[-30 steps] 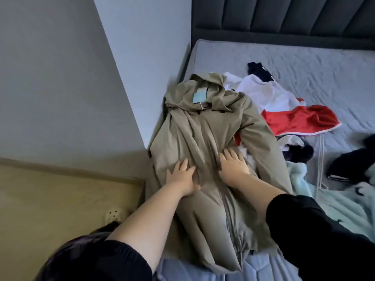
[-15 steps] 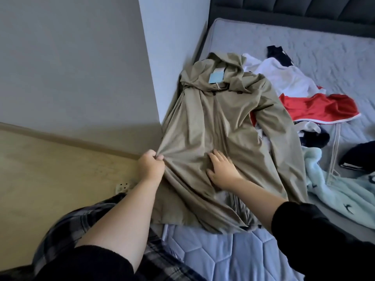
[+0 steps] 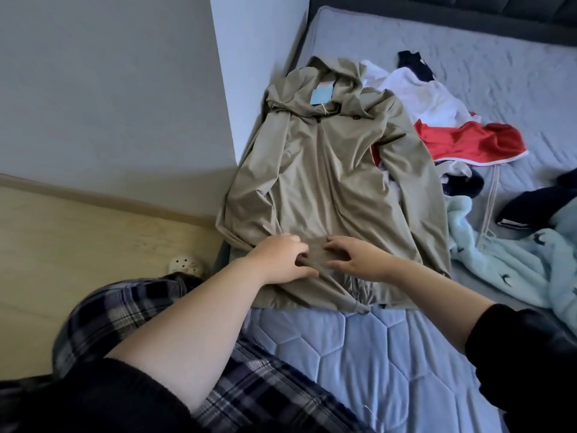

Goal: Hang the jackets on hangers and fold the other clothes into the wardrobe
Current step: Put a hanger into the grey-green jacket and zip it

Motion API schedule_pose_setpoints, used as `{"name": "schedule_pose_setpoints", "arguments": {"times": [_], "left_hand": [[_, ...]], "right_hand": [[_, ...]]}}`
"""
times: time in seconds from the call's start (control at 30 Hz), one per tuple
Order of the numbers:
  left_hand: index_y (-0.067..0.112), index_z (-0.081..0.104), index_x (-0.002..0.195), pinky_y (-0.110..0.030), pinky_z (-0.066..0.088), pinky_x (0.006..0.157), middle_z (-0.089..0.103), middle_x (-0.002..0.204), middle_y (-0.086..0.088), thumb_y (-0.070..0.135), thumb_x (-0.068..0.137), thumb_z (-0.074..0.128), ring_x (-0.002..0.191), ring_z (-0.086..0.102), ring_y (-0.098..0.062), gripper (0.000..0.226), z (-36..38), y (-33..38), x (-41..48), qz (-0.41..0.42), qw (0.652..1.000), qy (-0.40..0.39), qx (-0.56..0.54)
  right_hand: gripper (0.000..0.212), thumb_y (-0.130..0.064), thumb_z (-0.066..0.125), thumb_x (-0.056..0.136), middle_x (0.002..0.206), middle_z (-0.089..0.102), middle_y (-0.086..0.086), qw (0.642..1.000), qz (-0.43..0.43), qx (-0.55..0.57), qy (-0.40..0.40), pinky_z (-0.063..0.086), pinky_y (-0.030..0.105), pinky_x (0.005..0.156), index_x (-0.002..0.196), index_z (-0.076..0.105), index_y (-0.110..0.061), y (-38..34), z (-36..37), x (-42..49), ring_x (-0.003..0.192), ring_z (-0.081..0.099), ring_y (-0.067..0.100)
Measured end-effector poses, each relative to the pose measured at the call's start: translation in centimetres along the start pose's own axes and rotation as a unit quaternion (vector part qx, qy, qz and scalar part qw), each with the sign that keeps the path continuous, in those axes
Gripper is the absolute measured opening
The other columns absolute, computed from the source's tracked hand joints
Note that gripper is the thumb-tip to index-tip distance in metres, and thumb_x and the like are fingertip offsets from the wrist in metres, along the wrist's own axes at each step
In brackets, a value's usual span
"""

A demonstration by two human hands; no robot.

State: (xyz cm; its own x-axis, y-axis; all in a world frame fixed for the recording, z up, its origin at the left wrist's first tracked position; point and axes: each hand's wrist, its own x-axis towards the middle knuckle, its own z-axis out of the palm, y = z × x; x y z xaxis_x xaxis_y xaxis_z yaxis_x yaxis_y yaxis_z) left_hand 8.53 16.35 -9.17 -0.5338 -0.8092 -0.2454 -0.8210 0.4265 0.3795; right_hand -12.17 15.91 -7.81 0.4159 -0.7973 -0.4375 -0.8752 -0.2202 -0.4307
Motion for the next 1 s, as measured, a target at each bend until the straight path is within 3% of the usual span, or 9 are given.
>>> {"name": "schedule_pose_setpoints", "arguments": {"times": [0.1,0.17,0.33,0.47,0.57,0.67,0.77,0.87,1.0], "left_hand": [[0.016,0.058,0.106,-0.035,0.039,0.084,0.054,0.107,-0.002,0.065,0.075,0.063,0.103,0.048,-0.021,0.058,0.3,2.0,-0.2,0.057,0.987,-0.039,0.146],[0.016,0.059,0.101,-0.035,0.039,0.083,0.055,0.106,-0.005,0.042,0.082,0.062,0.105,0.049,-0.024,0.032,0.5,2.5,-0.4,0.064,0.982,-0.051,0.172],[0.013,0.056,0.084,-0.032,0.038,0.066,0.062,0.084,-0.008,0.011,0.085,0.050,0.088,0.058,-0.031,0.007,-0.9,2.1,-1.0,-0.081,0.986,0.114,-0.093],[0.013,0.066,0.096,-0.031,0.038,0.068,0.067,0.095,-0.014,0.001,0.084,0.046,0.092,0.059,-0.035,0.025,-2.4,-1.3,-1.4,-0.302,0.849,0.368,-0.231],[0.012,0.052,0.126,-0.039,0.041,0.084,0.055,0.125,-0.016,-0.001,0.082,0.050,0.114,0.050,-0.037,0.046,-3.4,-3.5,-2.3,-0.441,0.743,0.445,-0.233],[0.007,0.052,0.126,-0.045,0.044,0.089,0.053,0.122,-0.017,0.008,0.082,0.051,0.109,0.051,-0.036,0.044,-3.4,-2.5,-2.4,-0.228,0.833,0.497,-0.089],[0.010,0.058,0.119,-0.035,0.045,0.086,0.062,0.110,-0.009,0.047,0.084,0.051,0.102,0.058,-0.029,0.052,-1.9,1.0,-1.5,-0.016,0.949,0.300,-0.096],[0.021,0.047,0.129,-0.037,0.047,0.090,0.057,0.124,0.000,0.057,0.075,0.064,0.114,0.054,-0.022,0.066,0.7,3.9,-0.5,-0.067,0.990,0.110,-0.065],[0.025,0.054,0.119,-0.037,0.047,0.078,0.064,0.111,-0.007,0.028,0.087,0.058,0.104,0.060,-0.034,0.033,0.2,2.6,-0.4,-0.191,0.965,0.176,-0.043]], "right_hand": [[0.086,-0.045,0.073,0.079,0.159,0.014,0.001,0.997,-0.018,-0.035,-0.068,0.008,0.020,0.114,0.148,0.030,-0.018,1.6,-0.2,-2.1,0.146,0.013,0.013],[0.111,-0.051,0.079,0.068,0.160,-0.001,-0.003,0.980,-0.024,-0.169,-0.103,0.006,0.035,0.120,0.153,0.012,-0.026,2.7,0.5,-3.2,0.148,-0.001,0.015],[0.082,-0.018,0.065,0.073,0.151,0.030,-0.005,0.991,-0.024,-0.128,-0.017,0.029,0.031,0.111,0.145,0.031,-0.033,3.4,0.9,-3.4,0.140,0.026,0.016],[0.053,-0.011,0.056,0.074,0.116,0.055,-0.001,0.995,-0.014,-0.098,0.018,0.046,0.036,0.088,0.124,0.047,-0.025,2.2,0.0,-2.8,0.112,0.049,0.020],[0.039,-0.013,0.054,0.078,0.103,0.060,0.003,0.991,-0.004,-0.091,0.095,0.048,0.041,0.076,0.115,0.044,-0.017,0.6,-0.3,-2.0,0.096,0.057,0.028],[0.028,-0.013,0.052,0.081,0.098,0.064,0.007,0.987,0.018,-0.032,0.155,0.048,0.041,0.074,0.109,0.048,-0.016,-0.1,-0.9,-1.1,0.090,0.058,0.034],[0.013,-0.013,0.052,0.082,0.092,0.066,0.010,0.979,0.039,0.008,0.199,0.048,0.039,0.073,0.093,0.058,-0.012,-0.6,-1.8,-0.4,0.089,0.059,0.034],[0.006,-0.012,0.054,0.082,0.080,0.064,0.009,0.964,0.045,0.058,0.256,0.042,0.034,0.066,0.080,0.058,-0.008,-1.3,-2.8,-0.1,0.083,0.057,0.033],[0.008,-0.009,0.054,0.079,0.087,0.065,0.009,0.963,0.028,-0.013,0.268,0.044,0.036,0.066,0.086,0.059,-0.010,-1.4,-3.7,-0.8,0.085,0.057,0.033]]}}
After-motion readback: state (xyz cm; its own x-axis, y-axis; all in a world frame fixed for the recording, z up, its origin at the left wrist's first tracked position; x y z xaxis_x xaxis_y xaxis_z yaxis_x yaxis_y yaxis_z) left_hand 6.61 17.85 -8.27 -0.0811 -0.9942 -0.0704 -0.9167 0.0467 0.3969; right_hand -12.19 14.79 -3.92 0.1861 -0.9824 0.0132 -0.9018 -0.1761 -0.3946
